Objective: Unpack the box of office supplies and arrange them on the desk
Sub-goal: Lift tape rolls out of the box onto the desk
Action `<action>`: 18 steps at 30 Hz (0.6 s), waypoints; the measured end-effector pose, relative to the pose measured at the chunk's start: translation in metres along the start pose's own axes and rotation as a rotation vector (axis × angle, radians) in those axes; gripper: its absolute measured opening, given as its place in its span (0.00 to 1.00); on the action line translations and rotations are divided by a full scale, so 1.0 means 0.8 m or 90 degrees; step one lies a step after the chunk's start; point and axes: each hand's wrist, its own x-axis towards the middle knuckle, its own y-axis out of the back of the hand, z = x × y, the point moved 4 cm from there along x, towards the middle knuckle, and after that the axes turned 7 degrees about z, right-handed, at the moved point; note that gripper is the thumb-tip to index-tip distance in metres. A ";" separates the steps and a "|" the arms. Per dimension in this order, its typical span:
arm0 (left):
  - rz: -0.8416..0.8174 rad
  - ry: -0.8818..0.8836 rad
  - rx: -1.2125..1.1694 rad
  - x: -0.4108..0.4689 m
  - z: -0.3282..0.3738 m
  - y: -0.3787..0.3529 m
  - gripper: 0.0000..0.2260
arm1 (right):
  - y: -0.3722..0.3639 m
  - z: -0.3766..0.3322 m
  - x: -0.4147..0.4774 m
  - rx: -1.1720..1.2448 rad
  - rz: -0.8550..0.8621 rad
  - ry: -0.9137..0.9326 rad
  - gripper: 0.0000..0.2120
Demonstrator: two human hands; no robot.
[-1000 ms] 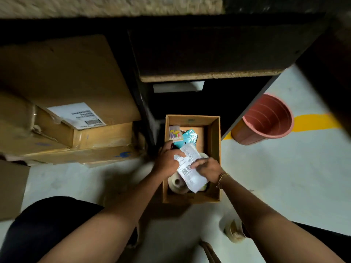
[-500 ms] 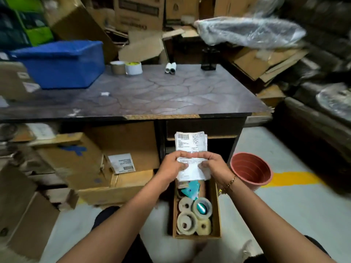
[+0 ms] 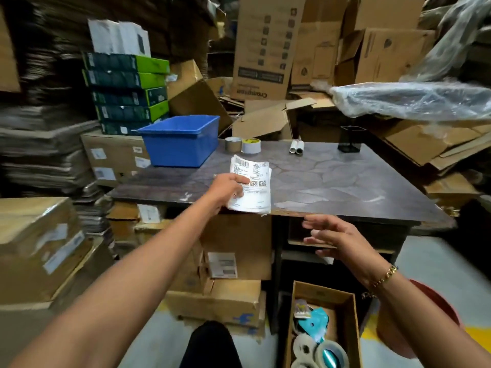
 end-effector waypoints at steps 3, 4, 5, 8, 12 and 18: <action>0.051 0.021 0.071 0.052 -0.001 0.052 0.22 | 0.008 0.018 -0.001 -0.017 -0.002 -0.022 0.12; 0.058 0.032 0.099 0.067 -0.004 0.067 0.21 | 0.011 0.027 0.000 -0.024 -0.004 -0.033 0.13; 0.062 0.045 0.124 0.081 -0.008 0.080 0.21 | 0.014 0.037 0.001 -0.029 -0.003 -0.049 0.14; 0.062 0.087 0.176 0.113 -0.022 0.108 0.19 | 0.026 0.072 0.006 -0.010 0.009 -0.112 0.17; 0.015 0.105 0.285 0.135 -0.037 0.124 0.15 | 0.035 0.111 0.016 0.010 0.033 -0.190 0.11; -0.065 0.055 0.471 0.129 -0.055 0.110 0.17 | 0.038 0.141 0.022 -0.004 0.030 -0.234 0.10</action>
